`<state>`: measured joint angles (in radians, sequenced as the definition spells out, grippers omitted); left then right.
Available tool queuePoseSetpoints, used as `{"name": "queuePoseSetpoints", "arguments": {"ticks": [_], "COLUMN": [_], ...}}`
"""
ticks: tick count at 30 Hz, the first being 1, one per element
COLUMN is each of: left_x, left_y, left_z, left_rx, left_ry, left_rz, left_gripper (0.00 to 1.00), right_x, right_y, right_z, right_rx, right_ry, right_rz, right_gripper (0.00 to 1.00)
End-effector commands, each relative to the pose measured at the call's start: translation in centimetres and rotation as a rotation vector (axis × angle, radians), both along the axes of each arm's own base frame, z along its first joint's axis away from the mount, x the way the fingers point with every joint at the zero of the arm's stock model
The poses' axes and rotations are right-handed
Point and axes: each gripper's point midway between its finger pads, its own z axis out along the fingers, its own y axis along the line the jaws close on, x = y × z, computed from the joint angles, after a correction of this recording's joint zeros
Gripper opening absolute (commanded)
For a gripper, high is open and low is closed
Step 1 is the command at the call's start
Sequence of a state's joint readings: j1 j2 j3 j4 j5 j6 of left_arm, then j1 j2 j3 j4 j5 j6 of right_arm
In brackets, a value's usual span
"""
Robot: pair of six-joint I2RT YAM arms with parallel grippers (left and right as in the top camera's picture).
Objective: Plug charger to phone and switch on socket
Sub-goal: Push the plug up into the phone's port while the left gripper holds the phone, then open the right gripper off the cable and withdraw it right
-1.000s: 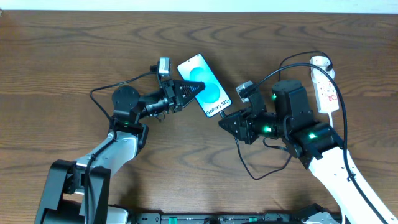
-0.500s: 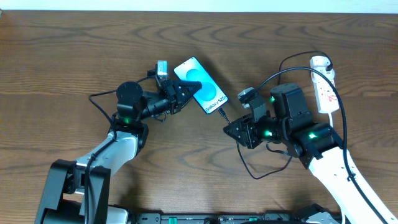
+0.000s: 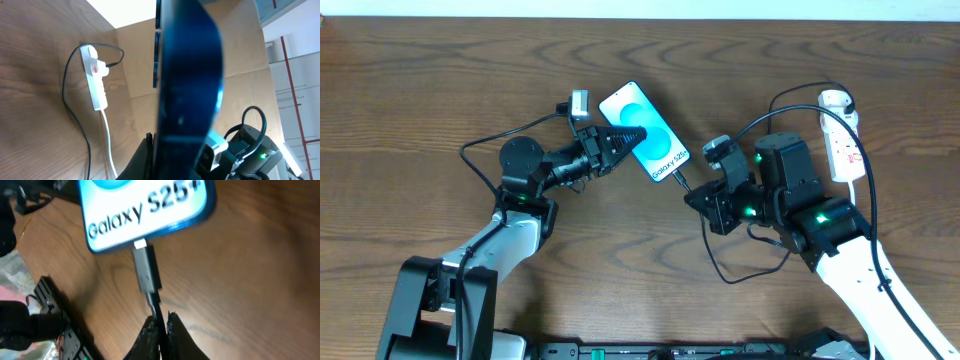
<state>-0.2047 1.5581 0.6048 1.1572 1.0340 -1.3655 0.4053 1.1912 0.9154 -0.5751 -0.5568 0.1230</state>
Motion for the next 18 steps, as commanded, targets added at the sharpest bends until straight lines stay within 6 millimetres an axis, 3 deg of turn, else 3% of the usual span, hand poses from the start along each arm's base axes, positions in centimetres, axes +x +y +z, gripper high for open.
{"name": "queuePoseSetpoints", "arguments": {"ticks": [1, 8, 13, 18], "left_x": [-1.8, -2.3, -2.7, -2.7], "left_y": [-0.8, -1.1, -1.6, -1.6], "left_z": [1.2, 1.1, 1.1, 1.1], "left_rx": [-0.002, 0.004, 0.007, 0.009], "left_ry": [-0.031, -0.039, -0.051, -0.057], "left_rz": [-0.116, -0.145, -0.160, -0.160], "left_gripper": [0.07, 0.07, 0.07, 0.07], "right_x": [0.9, 1.3, 1.3, 1.1], "right_y": [0.1, 1.5, 1.8, 3.3], "right_z": [0.7, 2.7, 2.9, 4.1], "right_rx": [0.000, 0.091, 0.096, 0.131], "right_ry": [-0.046, -0.105, -0.117, -0.163], "right_rz": [-0.011, 0.040, 0.047, 0.079], "right_gripper": [0.01, 0.01, 0.01, 0.01]}}
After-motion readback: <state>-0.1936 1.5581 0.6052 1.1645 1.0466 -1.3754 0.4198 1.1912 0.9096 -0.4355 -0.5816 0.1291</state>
